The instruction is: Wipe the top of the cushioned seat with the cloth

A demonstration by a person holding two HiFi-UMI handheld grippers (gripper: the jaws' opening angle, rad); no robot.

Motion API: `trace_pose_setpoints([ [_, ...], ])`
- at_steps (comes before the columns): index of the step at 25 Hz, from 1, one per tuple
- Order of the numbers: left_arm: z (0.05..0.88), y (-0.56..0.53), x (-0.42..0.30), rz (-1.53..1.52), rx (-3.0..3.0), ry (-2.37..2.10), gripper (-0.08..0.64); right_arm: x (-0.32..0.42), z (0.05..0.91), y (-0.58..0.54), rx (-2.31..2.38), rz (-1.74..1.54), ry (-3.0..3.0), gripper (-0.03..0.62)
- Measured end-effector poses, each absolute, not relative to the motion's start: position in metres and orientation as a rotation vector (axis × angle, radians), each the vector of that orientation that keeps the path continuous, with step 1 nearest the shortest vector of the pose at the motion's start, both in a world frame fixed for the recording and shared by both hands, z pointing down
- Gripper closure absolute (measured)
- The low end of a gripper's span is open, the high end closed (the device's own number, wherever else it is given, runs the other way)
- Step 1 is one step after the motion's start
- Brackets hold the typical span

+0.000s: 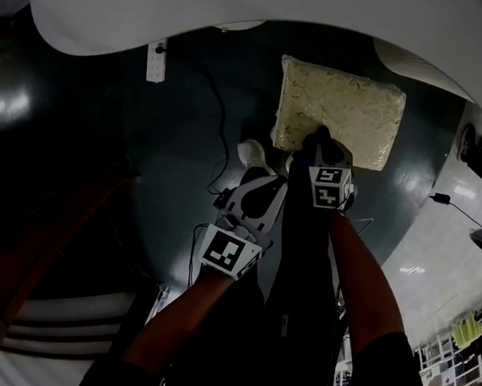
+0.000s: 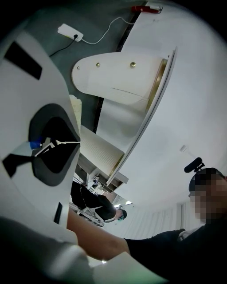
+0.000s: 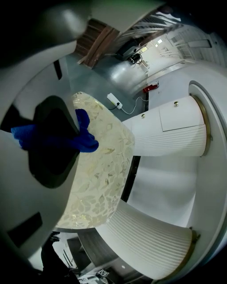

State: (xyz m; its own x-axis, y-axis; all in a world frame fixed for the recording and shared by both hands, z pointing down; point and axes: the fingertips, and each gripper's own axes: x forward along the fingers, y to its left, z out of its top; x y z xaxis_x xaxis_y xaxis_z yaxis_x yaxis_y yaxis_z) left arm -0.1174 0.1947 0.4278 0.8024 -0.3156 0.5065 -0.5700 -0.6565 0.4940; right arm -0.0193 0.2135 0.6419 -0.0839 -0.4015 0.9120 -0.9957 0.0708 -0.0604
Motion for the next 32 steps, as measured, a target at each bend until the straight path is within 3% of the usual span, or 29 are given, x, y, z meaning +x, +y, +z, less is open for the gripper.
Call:
trace_pose_setpoints([
  [32,0.434,0.230,-0.008,0.599,2.369,-0.396,0.540,0.112,0.642,0.274,1.584,1.057,-1.526,0.492],
])
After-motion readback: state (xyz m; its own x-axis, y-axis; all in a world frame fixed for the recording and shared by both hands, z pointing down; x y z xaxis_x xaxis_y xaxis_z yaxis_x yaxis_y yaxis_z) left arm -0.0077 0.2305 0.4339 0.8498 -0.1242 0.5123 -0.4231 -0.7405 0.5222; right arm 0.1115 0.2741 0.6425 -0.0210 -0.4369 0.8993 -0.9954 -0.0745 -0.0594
